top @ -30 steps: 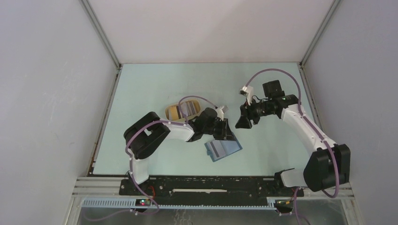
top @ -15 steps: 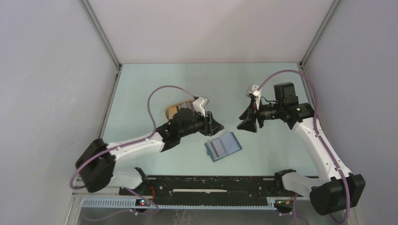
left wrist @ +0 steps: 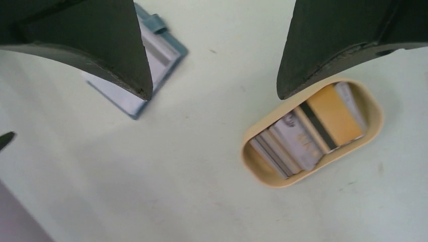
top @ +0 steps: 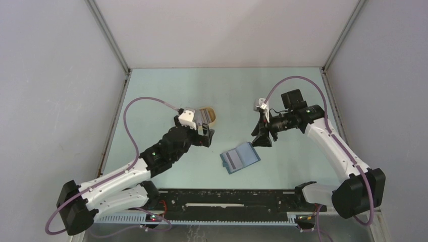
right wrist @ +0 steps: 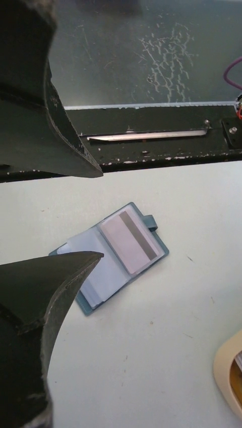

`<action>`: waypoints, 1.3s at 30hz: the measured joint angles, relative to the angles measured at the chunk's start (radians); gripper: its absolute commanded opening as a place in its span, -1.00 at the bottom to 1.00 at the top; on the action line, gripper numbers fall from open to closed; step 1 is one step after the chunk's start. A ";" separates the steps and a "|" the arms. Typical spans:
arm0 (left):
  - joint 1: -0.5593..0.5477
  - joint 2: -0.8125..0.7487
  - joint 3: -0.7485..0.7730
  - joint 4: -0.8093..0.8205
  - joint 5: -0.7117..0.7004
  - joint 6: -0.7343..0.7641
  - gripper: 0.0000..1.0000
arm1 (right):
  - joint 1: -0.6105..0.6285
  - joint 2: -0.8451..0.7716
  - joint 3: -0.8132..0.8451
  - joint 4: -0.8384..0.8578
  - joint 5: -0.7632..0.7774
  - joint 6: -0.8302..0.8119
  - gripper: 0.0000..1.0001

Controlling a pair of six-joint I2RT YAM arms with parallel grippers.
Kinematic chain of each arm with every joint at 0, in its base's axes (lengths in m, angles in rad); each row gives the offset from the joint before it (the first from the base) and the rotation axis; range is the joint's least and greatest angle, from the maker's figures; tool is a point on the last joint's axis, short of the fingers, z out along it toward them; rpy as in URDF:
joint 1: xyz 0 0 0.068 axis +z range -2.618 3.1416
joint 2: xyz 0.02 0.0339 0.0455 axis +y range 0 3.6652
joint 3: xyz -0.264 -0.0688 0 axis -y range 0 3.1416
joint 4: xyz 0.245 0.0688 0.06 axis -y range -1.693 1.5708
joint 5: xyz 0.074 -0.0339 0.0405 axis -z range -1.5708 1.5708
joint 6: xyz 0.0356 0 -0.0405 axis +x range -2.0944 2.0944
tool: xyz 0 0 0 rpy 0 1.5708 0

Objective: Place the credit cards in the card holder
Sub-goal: Turn over the card slot in the card holder, then pick up the credit card from the storage box.

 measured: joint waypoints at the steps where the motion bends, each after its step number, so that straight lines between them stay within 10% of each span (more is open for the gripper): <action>1: 0.000 -0.008 -0.007 -0.010 -0.021 0.005 0.99 | 0.002 0.011 0.000 -0.005 0.005 -0.005 0.29; 39: 0.120 0.166 -0.043 -0.062 -0.043 -0.025 1.00 | -0.002 0.101 0.000 -0.029 0.107 -0.018 0.31</action>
